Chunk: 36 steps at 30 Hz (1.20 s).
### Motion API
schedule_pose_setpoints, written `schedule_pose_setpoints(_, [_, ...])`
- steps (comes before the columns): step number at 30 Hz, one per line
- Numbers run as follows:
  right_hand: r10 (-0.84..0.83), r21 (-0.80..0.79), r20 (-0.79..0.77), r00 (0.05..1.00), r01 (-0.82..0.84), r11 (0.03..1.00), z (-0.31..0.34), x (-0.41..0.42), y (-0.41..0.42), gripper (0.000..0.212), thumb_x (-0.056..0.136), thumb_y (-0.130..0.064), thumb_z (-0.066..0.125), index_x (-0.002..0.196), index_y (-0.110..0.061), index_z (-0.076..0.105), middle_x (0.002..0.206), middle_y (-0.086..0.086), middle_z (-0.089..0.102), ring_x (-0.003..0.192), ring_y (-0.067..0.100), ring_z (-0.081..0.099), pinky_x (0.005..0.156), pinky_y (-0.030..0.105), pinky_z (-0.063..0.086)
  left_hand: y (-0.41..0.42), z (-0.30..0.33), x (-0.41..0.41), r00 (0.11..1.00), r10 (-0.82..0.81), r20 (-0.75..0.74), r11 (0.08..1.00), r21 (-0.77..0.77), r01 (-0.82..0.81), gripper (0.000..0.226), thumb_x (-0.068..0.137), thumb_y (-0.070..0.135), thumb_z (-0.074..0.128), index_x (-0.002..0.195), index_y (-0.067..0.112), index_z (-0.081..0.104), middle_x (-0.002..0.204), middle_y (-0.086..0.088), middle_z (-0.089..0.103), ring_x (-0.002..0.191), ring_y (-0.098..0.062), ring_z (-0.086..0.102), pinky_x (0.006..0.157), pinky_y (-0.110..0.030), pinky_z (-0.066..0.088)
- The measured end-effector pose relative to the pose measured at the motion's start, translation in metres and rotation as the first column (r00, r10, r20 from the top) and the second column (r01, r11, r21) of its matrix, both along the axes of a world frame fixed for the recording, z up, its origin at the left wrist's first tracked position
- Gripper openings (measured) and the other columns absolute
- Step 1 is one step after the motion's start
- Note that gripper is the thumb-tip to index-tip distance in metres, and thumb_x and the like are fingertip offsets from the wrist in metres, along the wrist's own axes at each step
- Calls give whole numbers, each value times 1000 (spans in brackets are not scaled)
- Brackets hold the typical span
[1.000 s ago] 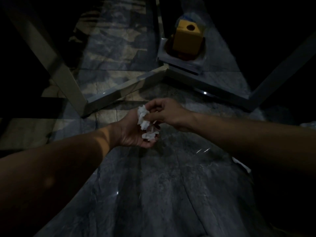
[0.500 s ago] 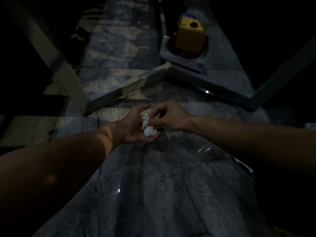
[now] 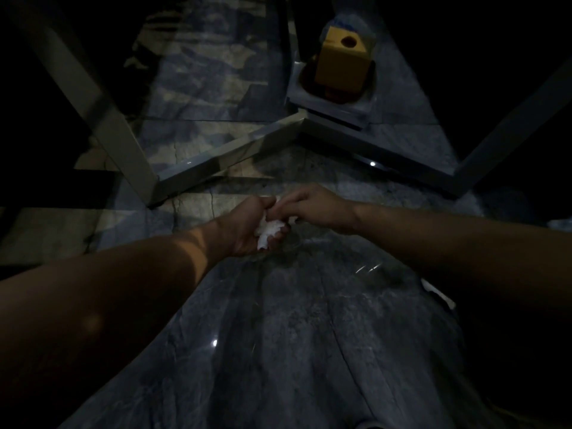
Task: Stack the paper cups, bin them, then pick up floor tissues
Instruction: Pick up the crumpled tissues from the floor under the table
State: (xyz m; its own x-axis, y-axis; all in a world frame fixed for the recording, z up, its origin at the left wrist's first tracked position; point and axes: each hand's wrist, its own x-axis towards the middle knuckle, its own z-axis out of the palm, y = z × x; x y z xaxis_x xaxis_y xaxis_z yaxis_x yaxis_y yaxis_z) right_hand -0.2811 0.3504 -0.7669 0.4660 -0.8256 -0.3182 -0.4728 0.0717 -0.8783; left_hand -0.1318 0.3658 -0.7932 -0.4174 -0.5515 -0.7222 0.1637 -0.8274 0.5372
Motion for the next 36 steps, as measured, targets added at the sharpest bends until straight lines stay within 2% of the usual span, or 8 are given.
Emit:
schedule_pose_setpoints(3, [-62,112,-34,998,65,992,-2,-14,-4,34,71,-37,67,90,-10,77,104,14,73,90,24,66,74,33,48,0,-4,0,1000,-1,0,1000,6,1,54,103,44,21,76,8,52,56,-7,51,38,-13,45,32,-14,32])
schedule_pose_setpoints(6, [-147,126,-57,988,153,980,-4,-34,-11,24,84,-29,61,91,-12,76,105,18,71,80,25,65,72,36,48,-1,-7,-1,1000,12,17,1000,-14,-12,55,104,40,21,69,8,49,52,-7,50,38,-14,42,32,-12,30])
schedule_pose_setpoints(10, [-218,109,-153,964,235,966,-5,-61,-11,25,90,-23,56,99,-7,73,93,15,68,66,19,61,58,25,46,-3,-10,-5,998,11,54,1000,-17,-10,56,104,39,22,65,9,49,51,-5,46,37,-13,40,32,-12,27])
schedule_pose_setpoints(20, [-303,-70,-465,832,306,949,-16,-136,-1,22,90,-20,58,95,-4,73,87,12,69,66,16,61,57,22,47,-12,-20,-23,999,-31,44,999,-28,33,56,103,38,24,62,10,48,49,-4,42,36,-14,39,31,-14,24])
schedule_pose_setpoints(23, [-250,-155,-634,732,196,968,-21,-158,7,16,88,-18,58,85,-13,74,97,10,74,85,17,64,75,23,48,-13,-21,-31,999,-47,26,998,-27,48,53,103,38,26,62,10,47,49,-3,42,36,-13,39,31,-14,23])
schedule_pose_setpoints(26, [-109,-100,-794,598,49,994,-23,-175,14,12,84,-18,59,83,-14,71,104,14,73,96,25,66,81,30,50,-12,-20,-41,998,-56,10,998,-20,56,50,102,37,26,63,11,45,48,-3,42,35,-13,38,30,-14,22])
schedule_pose_setpoints(30, [75,51,-921,381,-72,996,-20,-181,33,39,82,-31,64,114,-10,63,123,13,63,110,29,60,85,28,48,-11,-22,-51,997,-81,-7,997,-11,81,49,102,37,27,64,11,45,47,-2,42,35,-13,39,29,-13,23])
schedule_pose_setpoints(36, [241,222,-903,356,-93,971,-26,-182,55,75,84,-36,67,143,-7,31,146,16,40,130,28,45,100,27,38,-12,-24,-61,995,-99,10,995,-23,99,53,103,39,24,63,11,46,49,-2,42,38,-13,37,30,-13,23])
